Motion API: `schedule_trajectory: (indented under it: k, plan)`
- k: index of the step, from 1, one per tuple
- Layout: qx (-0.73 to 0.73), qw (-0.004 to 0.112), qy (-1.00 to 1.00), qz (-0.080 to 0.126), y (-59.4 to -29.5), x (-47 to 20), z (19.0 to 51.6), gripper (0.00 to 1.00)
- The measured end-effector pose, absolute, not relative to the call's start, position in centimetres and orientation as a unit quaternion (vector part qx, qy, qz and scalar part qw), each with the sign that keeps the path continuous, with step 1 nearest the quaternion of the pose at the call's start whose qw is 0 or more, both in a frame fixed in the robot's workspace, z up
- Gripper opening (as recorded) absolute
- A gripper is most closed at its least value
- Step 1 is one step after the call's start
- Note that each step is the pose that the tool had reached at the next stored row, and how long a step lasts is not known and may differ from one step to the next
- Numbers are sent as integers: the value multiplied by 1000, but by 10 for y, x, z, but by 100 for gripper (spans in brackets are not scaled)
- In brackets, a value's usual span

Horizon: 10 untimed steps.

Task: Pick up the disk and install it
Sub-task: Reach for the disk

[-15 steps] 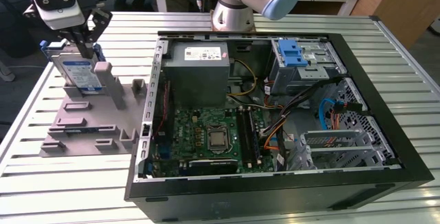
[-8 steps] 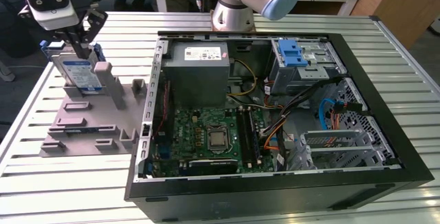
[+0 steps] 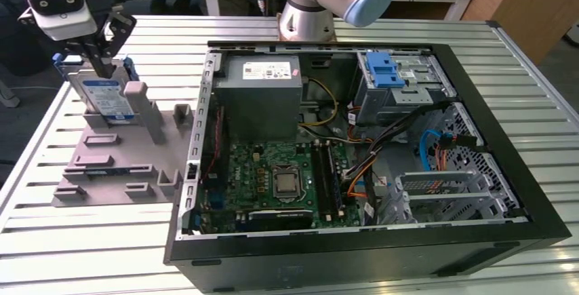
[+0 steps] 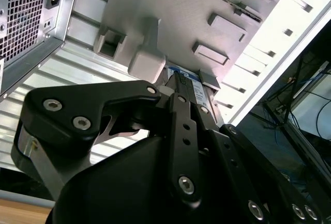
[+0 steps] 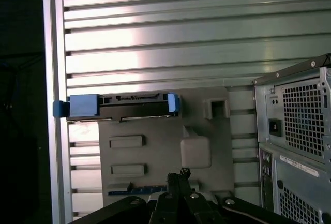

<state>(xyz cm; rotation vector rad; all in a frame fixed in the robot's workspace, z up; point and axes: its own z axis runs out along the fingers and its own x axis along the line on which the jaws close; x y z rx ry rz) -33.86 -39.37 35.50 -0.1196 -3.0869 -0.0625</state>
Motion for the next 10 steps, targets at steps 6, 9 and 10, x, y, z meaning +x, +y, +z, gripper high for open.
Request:
schedule_trajectory:
  k: [6,9,10]
  plan:
    - [-39,26,-999,-20,-394,-340,355,11]
    - [-39,26,-999,-20,-394,-340,355,11]
    - [-39,26,-999,-20,-394,-341,355,11]
